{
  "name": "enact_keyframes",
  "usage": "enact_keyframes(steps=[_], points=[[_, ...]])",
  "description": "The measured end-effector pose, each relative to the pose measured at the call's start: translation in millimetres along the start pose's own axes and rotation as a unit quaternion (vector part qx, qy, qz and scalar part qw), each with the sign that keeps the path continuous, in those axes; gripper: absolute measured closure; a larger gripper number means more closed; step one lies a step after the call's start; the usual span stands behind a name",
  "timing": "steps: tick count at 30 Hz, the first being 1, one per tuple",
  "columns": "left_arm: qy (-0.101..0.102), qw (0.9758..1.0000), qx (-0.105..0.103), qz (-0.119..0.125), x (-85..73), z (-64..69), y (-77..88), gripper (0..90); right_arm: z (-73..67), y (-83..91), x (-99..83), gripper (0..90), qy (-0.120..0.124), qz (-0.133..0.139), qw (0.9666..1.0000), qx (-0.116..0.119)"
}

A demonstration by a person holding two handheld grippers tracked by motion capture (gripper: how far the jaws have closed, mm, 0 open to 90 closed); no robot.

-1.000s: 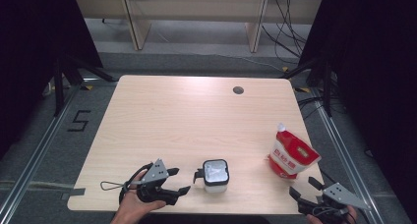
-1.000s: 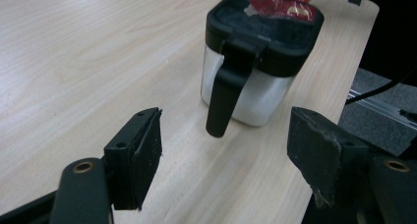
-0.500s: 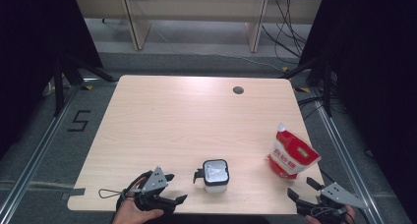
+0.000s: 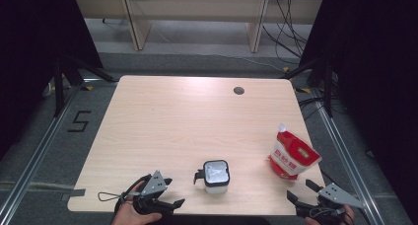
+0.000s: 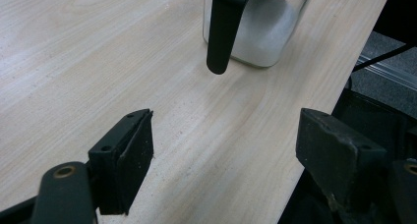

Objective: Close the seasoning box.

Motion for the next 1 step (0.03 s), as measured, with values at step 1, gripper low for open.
enact_keyframes(steps=[1], points=[[0.0, 1.0, 0.0, 0.0, -0.1, -0.2, -0.4, 21.7, -0.1, -0.1, -0.1, 18.8, 0.0, -0.001, 1.0, 0.0]])
Point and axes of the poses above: each handheld gripper's, and its own axes: y roughly backward along the jaws, x roughly out of its top, z roughly to its right, the point moved 10 cm from there along -y, roughly forward along the jaws, and after that the axes turned 11 degrees about z, right-handed, at the moved point
